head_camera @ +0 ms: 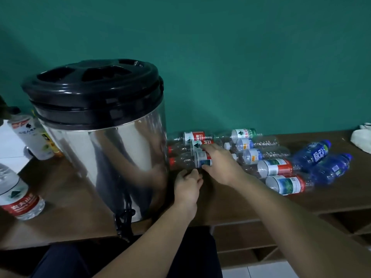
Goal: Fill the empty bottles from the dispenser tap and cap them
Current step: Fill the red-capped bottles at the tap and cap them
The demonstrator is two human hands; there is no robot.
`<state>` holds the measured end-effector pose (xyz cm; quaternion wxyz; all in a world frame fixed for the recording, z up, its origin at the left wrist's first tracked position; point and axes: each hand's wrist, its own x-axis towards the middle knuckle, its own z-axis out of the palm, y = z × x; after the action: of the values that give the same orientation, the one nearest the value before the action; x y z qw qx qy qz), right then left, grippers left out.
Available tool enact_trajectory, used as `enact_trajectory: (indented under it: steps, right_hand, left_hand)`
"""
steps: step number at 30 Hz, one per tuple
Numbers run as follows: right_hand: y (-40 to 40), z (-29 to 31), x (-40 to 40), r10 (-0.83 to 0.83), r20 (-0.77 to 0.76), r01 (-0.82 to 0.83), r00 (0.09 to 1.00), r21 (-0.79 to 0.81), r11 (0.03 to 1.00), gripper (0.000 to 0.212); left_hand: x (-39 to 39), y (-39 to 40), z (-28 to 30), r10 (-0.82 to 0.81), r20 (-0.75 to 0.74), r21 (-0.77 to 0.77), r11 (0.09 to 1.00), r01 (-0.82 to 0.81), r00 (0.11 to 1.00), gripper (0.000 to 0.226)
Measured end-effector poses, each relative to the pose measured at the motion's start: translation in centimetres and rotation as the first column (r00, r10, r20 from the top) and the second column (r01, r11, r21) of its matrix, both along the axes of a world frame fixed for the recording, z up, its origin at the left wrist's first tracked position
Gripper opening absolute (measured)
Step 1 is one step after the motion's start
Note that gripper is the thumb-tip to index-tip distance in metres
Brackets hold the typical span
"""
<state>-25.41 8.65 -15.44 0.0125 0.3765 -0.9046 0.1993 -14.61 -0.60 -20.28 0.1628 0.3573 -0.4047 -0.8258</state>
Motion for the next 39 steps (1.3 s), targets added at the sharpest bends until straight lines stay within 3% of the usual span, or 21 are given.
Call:
enact_trajectory:
  steps: [6,10,13,16,19,24,29,34,37,39]
  right_hand:
    - [-1.1,-1.1,-1.9,0.048,-0.060,-0.044,0.997,0.059,0.997,0.077]
    - [-1.4,-1.7,-2.3,0.084,-0.056,-0.083,0.995,0.011,0.996,0.071]
    - [-1.4,-1.7,-2.0,0.085,-0.022,-0.087,0.996,-0.054,0.995,0.069]
    - [-1.1,-0.9,-0.8,0.062,0.065,-0.047,0.996,-0.222,0.974,0.063]
    - [-0.2,0.2,1.7,0.084,0.277,0.050,0.957,-0.441,0.896,0.054]
    - [2.2,1.5,7.0,0.152,0.424,0.116,0.893,-0.542,0.832,0.055]
    - [5.7,3.1,11.9,0.192,0.513,0.129,0.837,-0.526,0.841,0.048]
    - [7.4,5.0,15.6,0.146,0.485,0.096,0.862,-0.439,0.893,0.048]
    - [6.7,6.0,17.4,0.071,0.409,0.100,0.910,-0.380,0.920,0.042]
    - [5.7,7.0,18.7,-0.015,0.296,0.114,0.955,-0.320,0.941,0.041]
  left_hand:
    - [-1.8,-0.6,-0.4,0.046,-0.013,0.045,0.998,-0.045,0.999,0.053]
    - [-1.8,-0.5,-0.1,0.065,-0.040,0.060,0.996,-0.062,0.997,0.053]
    - [-1.4,-0.4,-0.1,0.061,-0.068,-0.010,0.998,-0.062,0.996,0.038]
    - [-1.0,-0.3,0.4,0.044,-0.124,-0.108,0.992,-0.057,0.991,0.031]
    - [-0.1,0.1,1.4,0.026,-0.146,-0.231,0.971,-0.060,0.989,0.029]
    - [3.0,0.8,3.3,-0.094,-0.229,-0.352,0.936,0.007,0.969,0.027]
    - [7.9,1.2,5.3,-0.229,-0.149,-0.452,0.881,0.140,0.962,0.033]
    - [13.2,1.6,6.2,-0.356,-0.174,-0.404,0.876,0.263,0.918,0.034]
    - [16.0,1.5,5.6,-0.405,-0.161,-0.498,0.820,0.280,0.900,0.032]
    - [17.9,1.0,5.4,-0.446,-0.123,-0.628,0.727,0.279,0.886,0.031]
